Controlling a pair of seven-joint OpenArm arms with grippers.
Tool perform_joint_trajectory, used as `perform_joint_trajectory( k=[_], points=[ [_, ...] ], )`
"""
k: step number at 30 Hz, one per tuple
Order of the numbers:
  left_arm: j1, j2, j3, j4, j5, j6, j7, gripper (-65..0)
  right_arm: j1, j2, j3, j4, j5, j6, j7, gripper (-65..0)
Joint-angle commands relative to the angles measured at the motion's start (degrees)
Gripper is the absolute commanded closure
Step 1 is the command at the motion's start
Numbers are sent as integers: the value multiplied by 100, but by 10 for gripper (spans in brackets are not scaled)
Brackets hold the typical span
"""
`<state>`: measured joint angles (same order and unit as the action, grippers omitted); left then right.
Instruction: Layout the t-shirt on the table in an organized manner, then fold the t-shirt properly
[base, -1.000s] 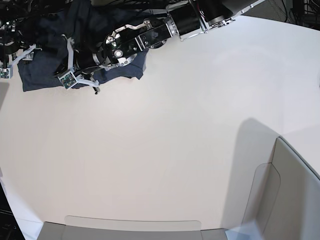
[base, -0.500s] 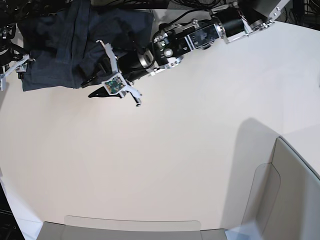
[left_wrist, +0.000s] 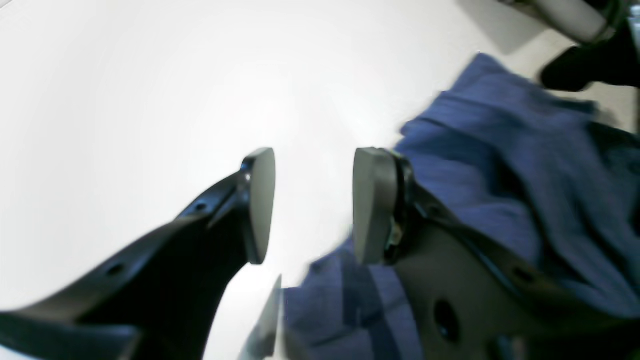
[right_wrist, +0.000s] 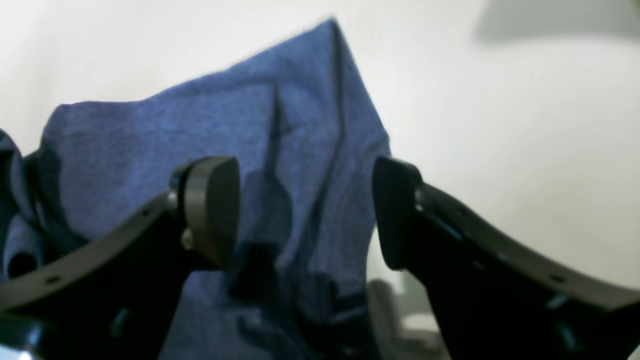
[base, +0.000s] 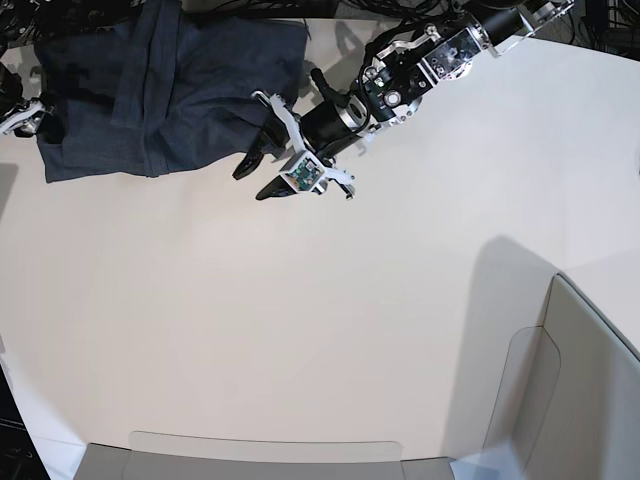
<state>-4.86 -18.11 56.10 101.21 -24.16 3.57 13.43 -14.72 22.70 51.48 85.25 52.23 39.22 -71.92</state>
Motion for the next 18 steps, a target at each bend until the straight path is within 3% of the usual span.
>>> perform_joint_trajectory(
  k=[1, 7, 18],
  points=[
    [-63, 4, -5, 117, 3, 7, -187, -244, -44, 258, 43, -29, 162, 78, -21, -419],
    [69, -66, -23, 117, 3, 7, -187, -245, -255, 451, 157, -327, 549, 78, -478, -419],
    [104, -57, 4, 90, 12, 25, -187, -246, -458, 416, 289, -327, 522, 78, -496, -419]
  ],
)
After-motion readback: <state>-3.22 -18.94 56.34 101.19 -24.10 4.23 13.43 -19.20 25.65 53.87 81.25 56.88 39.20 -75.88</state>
